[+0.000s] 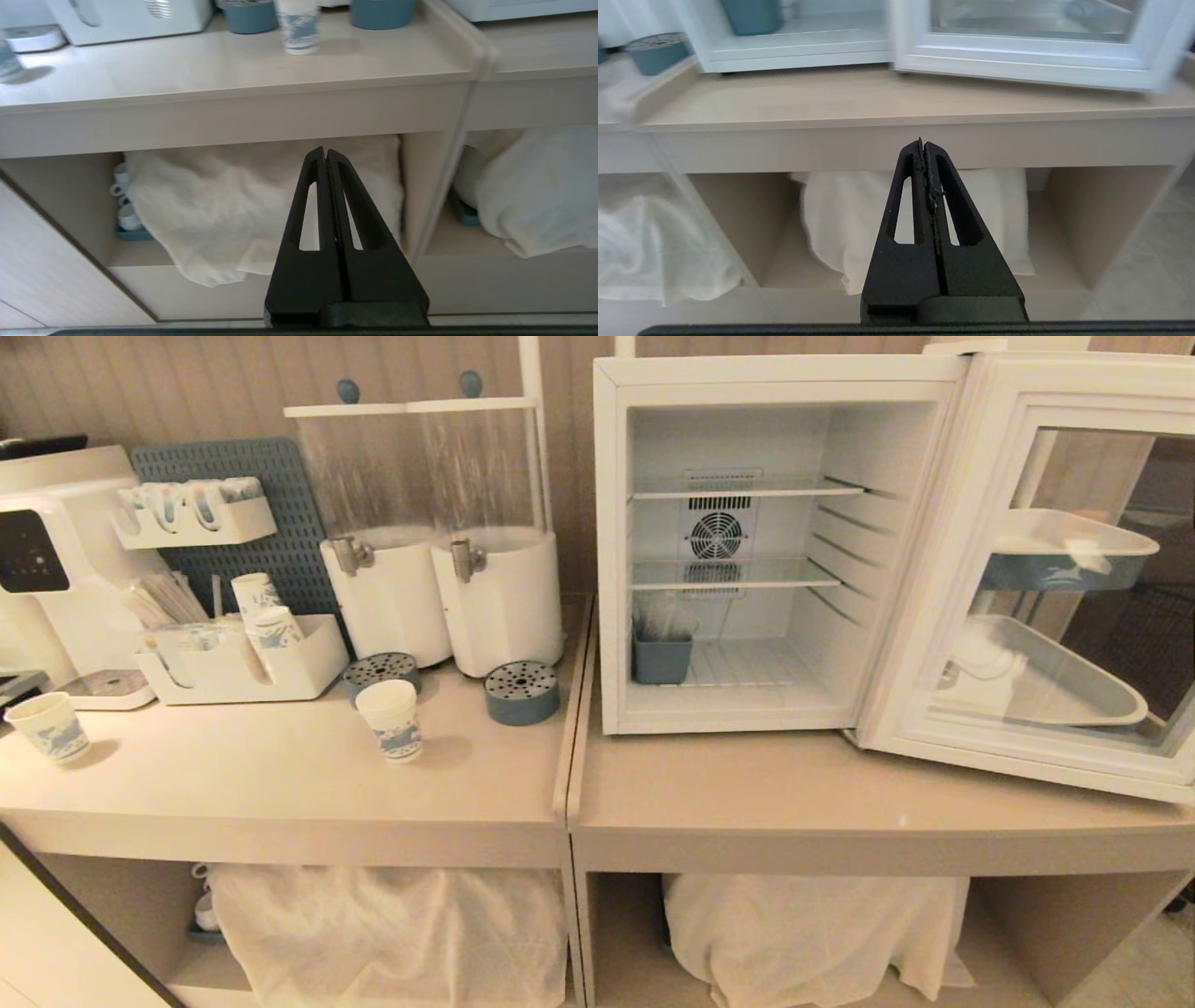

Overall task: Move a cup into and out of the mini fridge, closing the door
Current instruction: Put the paper cup in the freezer

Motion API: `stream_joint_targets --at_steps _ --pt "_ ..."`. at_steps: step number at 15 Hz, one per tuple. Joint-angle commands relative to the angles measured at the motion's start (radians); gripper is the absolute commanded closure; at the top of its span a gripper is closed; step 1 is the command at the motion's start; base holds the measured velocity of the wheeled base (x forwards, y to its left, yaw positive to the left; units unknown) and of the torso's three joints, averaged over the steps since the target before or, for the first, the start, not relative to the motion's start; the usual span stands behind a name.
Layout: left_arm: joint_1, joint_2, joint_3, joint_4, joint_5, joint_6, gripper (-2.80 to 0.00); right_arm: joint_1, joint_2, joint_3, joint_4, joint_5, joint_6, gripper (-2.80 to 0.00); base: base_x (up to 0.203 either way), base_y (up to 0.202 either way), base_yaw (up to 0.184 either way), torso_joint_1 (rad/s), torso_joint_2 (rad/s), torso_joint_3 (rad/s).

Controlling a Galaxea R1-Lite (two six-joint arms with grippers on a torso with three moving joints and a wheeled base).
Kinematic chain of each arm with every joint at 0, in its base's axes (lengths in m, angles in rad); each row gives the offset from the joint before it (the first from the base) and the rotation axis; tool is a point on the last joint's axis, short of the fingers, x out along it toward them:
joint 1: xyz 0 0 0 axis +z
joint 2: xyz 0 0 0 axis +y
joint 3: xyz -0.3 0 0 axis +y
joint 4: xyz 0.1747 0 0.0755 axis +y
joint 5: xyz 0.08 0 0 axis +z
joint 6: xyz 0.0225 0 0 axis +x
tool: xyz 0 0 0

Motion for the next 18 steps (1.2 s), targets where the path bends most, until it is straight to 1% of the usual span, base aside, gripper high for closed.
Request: stream_joint_targets --at_steps 1,18 --pt "0.002 -0.003 0.001 0.000 0.000 0.000 0.00 0.001 0.002 0.000 0.000 0.000 0.000 0.00 0.000 0.188 0.002 0.002 0.01 0.002" --pt "0.001 -0.002 0.001 -0.001 -0.003 0.000 0.00 -0.001 0.002 0.001 -0.001 0.000 0.000 0.00 0.000 0.191 -0.001 0.002 0.00 0.002"
